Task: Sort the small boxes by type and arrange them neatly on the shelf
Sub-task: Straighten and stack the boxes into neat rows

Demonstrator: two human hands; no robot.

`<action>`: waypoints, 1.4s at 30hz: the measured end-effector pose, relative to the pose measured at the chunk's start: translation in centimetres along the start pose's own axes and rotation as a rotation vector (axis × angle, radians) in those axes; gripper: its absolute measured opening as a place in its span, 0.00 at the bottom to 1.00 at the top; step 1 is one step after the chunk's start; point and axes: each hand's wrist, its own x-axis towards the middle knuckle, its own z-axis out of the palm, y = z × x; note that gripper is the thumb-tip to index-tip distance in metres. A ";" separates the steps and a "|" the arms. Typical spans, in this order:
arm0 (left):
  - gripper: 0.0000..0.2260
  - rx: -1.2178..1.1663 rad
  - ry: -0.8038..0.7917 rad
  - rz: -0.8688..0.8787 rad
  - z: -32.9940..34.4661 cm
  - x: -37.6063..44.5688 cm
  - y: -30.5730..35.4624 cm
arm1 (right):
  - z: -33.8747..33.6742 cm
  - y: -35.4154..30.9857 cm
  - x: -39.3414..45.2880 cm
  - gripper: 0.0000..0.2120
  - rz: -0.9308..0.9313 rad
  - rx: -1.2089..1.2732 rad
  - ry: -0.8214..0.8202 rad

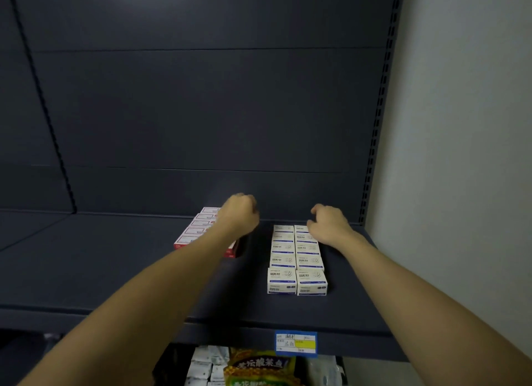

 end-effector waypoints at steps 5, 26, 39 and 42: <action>0.08 0.314 -0.054 -0.035 -3.6 0.0 -2.9 | -0.8 -1.7 -0.1 0.19 -0.127 -0.255 -0.004; 0.08 0.257 -0.087 0.000 -5.8 -1.4 -14.3 | 2.2 -10.9 -0.9 0.16 -0.131 -0.372 0.026; 0.05 -0.026 -0.159 0.123 -5.4 -2.2 -19.4 | 6.4 -18.0 -4.9 0.11 0.114 -0.011 0.108; 0.07 -0.127 -0.150 0.062 -5.1 -3.7 -19.5 | 6.8 -18.7 -6.2 0.07 0.194 0.188 0.128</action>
